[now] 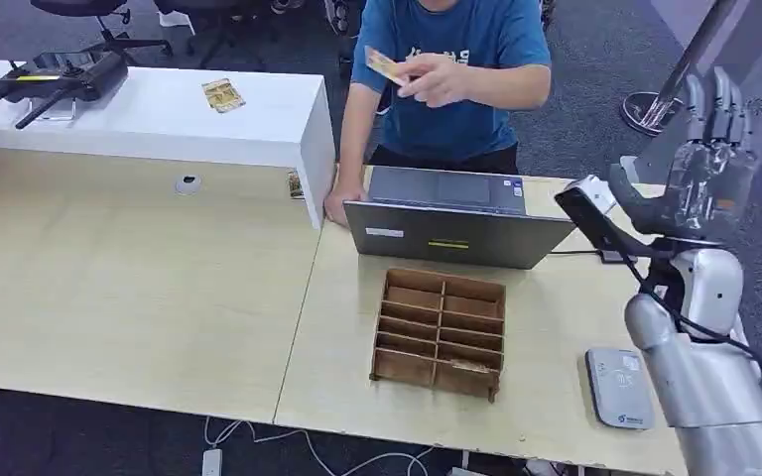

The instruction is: Pass the card to the sensor for recognition and then transmit it.

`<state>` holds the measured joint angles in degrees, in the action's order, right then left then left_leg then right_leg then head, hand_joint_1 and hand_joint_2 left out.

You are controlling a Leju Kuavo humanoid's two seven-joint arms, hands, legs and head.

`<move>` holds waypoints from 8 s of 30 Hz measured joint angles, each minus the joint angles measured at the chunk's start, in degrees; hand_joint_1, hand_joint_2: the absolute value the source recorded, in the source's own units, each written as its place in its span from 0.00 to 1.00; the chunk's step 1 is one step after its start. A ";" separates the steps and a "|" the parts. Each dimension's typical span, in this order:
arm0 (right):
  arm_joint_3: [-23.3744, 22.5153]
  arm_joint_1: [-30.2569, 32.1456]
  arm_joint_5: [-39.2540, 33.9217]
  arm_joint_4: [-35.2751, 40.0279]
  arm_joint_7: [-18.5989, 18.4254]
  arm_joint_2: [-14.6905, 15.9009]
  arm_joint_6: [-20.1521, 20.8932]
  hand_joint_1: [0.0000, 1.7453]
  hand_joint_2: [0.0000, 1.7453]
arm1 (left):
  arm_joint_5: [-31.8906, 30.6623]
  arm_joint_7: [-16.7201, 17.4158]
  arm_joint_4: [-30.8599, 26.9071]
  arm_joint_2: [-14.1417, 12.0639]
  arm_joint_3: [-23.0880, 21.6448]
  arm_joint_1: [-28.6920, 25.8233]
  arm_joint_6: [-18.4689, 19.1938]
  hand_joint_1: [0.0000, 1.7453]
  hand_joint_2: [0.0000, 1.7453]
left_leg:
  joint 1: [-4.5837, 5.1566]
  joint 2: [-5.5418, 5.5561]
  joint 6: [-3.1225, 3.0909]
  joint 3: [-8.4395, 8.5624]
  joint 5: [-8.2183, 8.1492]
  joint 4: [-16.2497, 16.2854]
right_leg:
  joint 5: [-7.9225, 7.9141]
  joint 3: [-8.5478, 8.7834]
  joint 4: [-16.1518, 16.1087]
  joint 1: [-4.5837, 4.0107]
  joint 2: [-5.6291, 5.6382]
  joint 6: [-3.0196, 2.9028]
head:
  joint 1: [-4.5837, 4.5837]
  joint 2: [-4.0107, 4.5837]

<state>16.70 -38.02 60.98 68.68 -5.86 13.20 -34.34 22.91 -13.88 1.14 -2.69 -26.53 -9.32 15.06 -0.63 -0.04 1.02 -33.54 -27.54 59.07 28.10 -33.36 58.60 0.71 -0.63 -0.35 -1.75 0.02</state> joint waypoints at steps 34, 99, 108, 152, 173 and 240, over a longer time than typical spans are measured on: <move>-20.02 50.47 11.28 36.83 12.59 -5.62 -5.38 0.00 1.00 | 8.17 -0.66 0.00 5.92 2.36 -1.07 -4.22 0.00 0.00 | 0.04 0.01 -0.10 0.02 -0.25 -0.01 | 0.23 0.07 -0.04 0.03 -0.02 0.12 | -0.02 0.00; 18.97 45.92 12.55 16.69 -9.73 -3.52 -5.38 0.00 1.00 | 12.55 -0.07 0.00 6.45 2.43 -1.43 -3.93 0.00 0.00 | 0.04 -0.02 -0.10 0.06 -0.25 -0.02 | 0.28 0.09 -0.02 0.03 0.00 0.06 | -0.02 0.00; 19.70 41.99 14.91 15.27 -4.84 -4.59 -5.18 0.00 1.00 | 12.09 -0.05 0.00 5.97 2.25 -1.30 -3.30 0.00 0.00 | 0.03 -0.03 -0.09 0.07 -0.24 -0.02 | 0.27 0.09 -0.02 0.02 0.00 0.05 | 0.00 0.00; 16.04 36.11 22.97 5.83 -8.28 -8.39 -2.16 0.00 1.00 | 11.50 0.44 0.00 5.18 1.18 -0.58 -2.88 0.00 0.00 | 0.03 -0.02 -0.08 0.06 -0.24 -0.02 | 0.27 0.10 -0.01 0.03 0.00 0.05 | 0.00 0.00; 12.11 36.14 25.23 5.13 -10.89 -8.50 -1.25 0.00 1.00 | 11.74 0.46 0.00 5.29 0.85 -0.58 -3.15 0.00 0.00 | 0.03 -0.02 -0.08 0.06 -0.24 -0.02 | 0.27 0.09 -0.01 0.03 0.00 0.05 | -0.02 0.00; 13.66 38.54 17.16 8.76 -14.60 -11.15 7.94 0.00 1.00 | 15.87 1.05 0.00 6.73 0.87 -0.71 -4.70 0.00 0.00 | 0.03 -0.02 -0.09 0.07 -0.24 -0.02 | 0.27 0.09 -0.01 0.03 0.00 0.05 | -0.02 0.00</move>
<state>30.36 0.53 78.14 77.44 -20.46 2.05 -26.40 38.77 -12.83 1.14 4.04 -25.66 -10.03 10.36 -0.59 -0.06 0.94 -33.48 -27.78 59.06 28.37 -33.27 58.58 0.74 -0.63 -0.30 -1.77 0.02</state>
